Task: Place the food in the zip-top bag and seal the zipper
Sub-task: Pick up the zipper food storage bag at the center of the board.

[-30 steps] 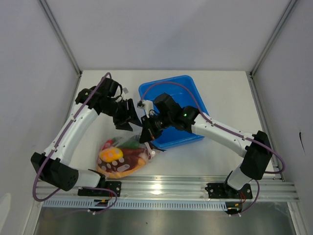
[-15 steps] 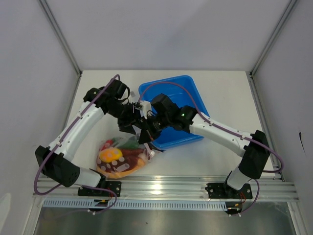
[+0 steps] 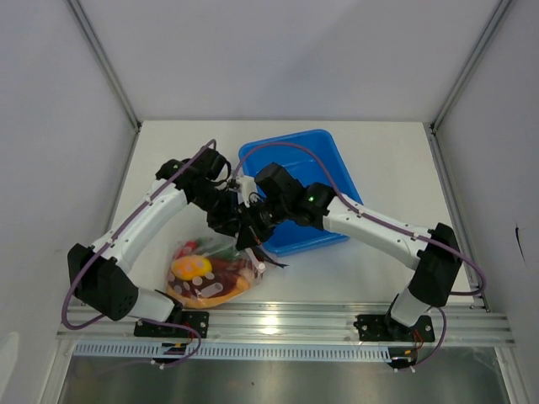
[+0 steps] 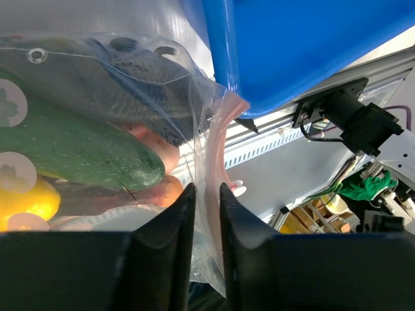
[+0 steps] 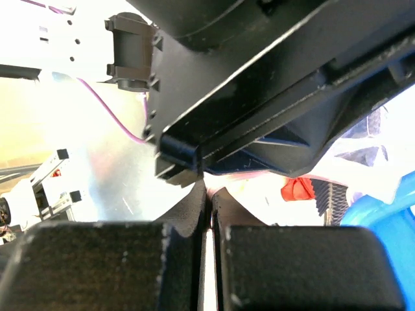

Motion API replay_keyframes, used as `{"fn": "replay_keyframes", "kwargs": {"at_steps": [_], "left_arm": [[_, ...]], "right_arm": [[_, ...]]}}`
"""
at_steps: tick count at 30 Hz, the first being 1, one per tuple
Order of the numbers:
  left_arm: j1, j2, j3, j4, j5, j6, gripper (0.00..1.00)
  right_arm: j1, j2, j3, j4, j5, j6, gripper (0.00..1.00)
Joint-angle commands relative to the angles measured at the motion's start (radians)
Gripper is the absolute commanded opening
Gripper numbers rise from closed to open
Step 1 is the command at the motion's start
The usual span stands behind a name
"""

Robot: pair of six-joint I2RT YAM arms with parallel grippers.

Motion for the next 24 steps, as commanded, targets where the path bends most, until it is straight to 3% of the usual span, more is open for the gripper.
{"fn": "replay_keyframes", "kwargs": {"at_steps": [1, 5, 15, 16, 17, 19, 21, 24], "left_arm": [[-0.009, -0.025, -0.005, 0.016, 0.014, 0.020, 0.19], [-0.009, -0.037, 0.002, 0.002, 0.009, 0.022, 0.01], [-0.009, -0.131, 0.016, 0.005, 0.013, 0.003, 0.01], [-0.007, -0.135, 0.024, 0.001, 0.009, 0.003, 0.01], [-0.007, -0.149, 0.033, 0.002, 0.008, 0.003, 0.01], [-0.007, -0.161, 0.050, 0.002, 0.003, -0.001, 0.00], [-0.007, -0.180, 0.063, 0.007, -0.004, -0.007, 0.01], [-0.007, -0.174, 0.057, 0.007, 0.012, -0.003, 0.01]], "right_arm": [[0.006, 0.007, 0.051, 0.038, 0.022, -0.015, 0.00], [0.006, 0.028, 0.062, 0.015, 0.043, 0.003, 0.00], [0.006, 0.039, 0.074, -0.020, 0.077, 0.042, 0.04], [0.006, 0.040, 0.080, -0.026, 0.077, 0.046, 0.09], [0.006, 0.045, 0.088, -0.035, 0.080, 0.049, 0.26], [0.003, 0.045, 0.109, -0.063, 0.080, 0.051, 0.37], [-0.003, 0.037, 0.117, -0.081, 0.086, 0.055, 0.38], [-0.018, 0.022, 0.083, -0.045, 0.048, 0.068, 0.29]]}}
